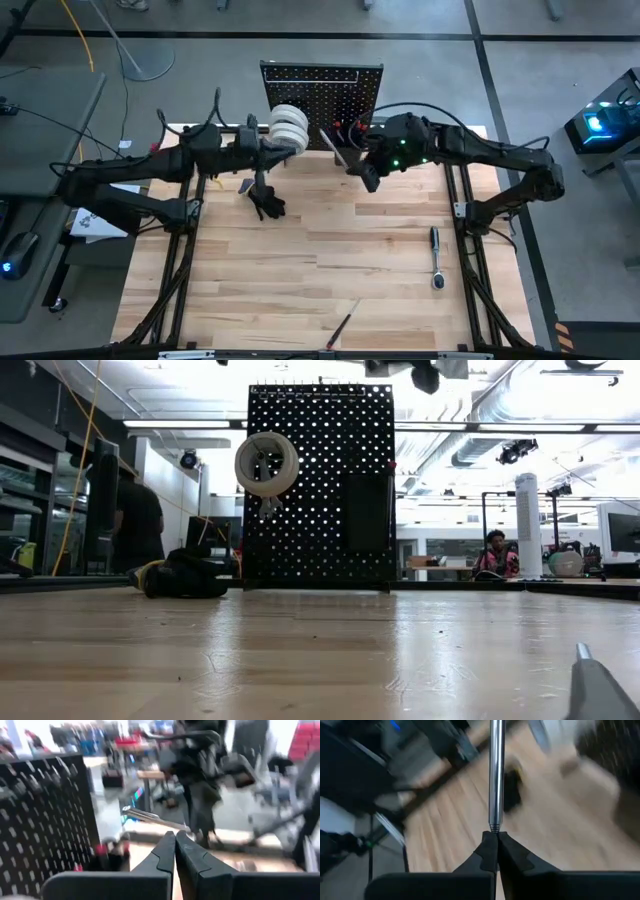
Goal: Hang tools onto peg board
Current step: Put the silver magnetic telescoping into the black bin on the peg board
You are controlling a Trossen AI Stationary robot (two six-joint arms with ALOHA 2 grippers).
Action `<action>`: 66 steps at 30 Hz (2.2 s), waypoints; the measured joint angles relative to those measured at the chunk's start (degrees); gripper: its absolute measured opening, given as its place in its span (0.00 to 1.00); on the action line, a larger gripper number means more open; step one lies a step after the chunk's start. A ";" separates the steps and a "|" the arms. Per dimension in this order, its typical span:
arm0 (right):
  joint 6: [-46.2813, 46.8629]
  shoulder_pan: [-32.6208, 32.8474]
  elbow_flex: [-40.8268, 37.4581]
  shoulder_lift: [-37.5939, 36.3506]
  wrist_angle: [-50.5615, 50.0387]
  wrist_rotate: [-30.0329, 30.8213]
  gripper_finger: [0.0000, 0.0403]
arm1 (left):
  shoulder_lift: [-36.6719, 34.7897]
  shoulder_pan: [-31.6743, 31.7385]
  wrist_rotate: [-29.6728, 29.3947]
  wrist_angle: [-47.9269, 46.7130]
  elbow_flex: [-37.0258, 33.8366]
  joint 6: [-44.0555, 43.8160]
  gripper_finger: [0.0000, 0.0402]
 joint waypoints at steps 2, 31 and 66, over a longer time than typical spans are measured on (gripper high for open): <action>-1.99 1.14 0.02 0.00 6.62 1.62 0.00 | 1.16 0.42 -0.55 6.34 0.02 -1.01 0.02; -12.23 5.40 0.09 6.36 36.86 6.19 0.00 | 12.43 2.74 8.22 39.69 0.07 -35.01 0.46; -11.86 5.33 0.04 0.28 29.93 18.49 0.50 | 8.23 5.20 3.99 19.25 0.08 -19.34 0.04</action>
